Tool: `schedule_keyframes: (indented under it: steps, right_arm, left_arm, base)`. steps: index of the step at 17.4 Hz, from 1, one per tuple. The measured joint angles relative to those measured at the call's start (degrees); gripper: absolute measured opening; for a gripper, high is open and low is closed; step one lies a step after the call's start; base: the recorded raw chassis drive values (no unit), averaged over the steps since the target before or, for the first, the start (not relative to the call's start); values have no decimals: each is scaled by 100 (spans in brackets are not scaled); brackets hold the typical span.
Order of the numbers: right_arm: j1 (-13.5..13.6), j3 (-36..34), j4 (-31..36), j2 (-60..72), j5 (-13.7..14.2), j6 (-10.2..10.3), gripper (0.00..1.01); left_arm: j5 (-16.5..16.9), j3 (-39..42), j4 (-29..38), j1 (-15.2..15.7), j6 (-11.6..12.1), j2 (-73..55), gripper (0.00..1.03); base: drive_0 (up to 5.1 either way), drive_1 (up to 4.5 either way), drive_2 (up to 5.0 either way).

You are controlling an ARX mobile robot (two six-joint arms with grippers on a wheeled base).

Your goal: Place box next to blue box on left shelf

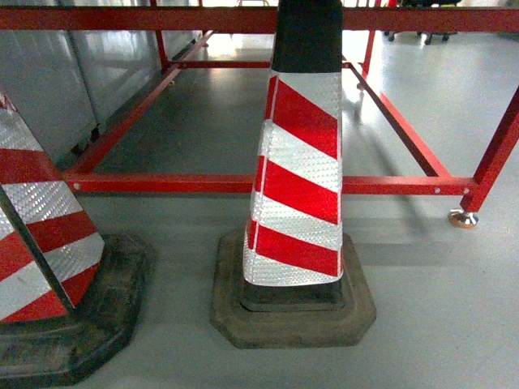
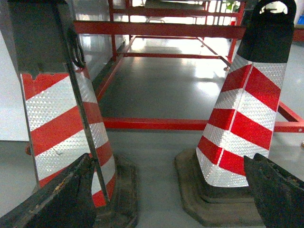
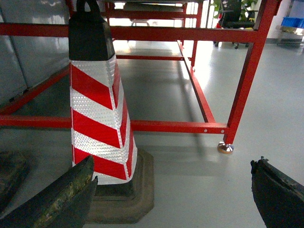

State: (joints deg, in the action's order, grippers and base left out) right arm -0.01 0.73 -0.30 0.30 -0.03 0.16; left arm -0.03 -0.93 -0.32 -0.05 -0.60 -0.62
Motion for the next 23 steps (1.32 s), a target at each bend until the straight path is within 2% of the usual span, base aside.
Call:
schedule_keyframes:
  steps: [23]
  right_arm:
    - [0, 0, -11, -2, 2, 0, 98]
  left_arm:
    - [-11, 0, 0, 0, 2, 0, 98]
  base:
    - [0, 0, 0]
